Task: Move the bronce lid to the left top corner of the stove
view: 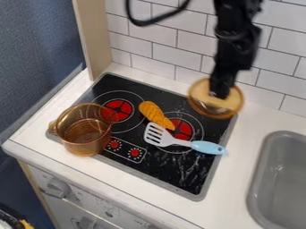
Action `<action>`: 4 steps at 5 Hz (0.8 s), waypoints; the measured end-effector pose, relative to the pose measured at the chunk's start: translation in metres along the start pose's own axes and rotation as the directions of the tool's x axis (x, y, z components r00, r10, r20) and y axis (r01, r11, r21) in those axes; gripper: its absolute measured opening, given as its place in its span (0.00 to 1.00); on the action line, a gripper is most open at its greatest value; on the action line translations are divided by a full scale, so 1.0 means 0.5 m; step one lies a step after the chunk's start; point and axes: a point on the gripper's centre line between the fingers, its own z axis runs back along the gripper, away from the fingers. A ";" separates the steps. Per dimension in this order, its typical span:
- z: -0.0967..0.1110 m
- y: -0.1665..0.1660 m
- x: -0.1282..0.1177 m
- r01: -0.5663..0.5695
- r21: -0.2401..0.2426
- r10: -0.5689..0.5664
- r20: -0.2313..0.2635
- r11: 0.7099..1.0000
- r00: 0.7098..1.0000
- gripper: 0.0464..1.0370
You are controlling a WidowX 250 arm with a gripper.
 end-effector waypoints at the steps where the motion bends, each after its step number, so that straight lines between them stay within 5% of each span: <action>1: 0.027 0.004 -0.061 -0.119 0.021 0.119 -0.012 0.993 0.993 0.34; 3: 0.035 -0.018 -0.223 -0.359 0.029 0.361 -0.065 0.933 0.930 0.34; 4: 0.037 -0.024 -0.287 -0.448 0.053 0.450 -0.042 0.892 0.892 0.34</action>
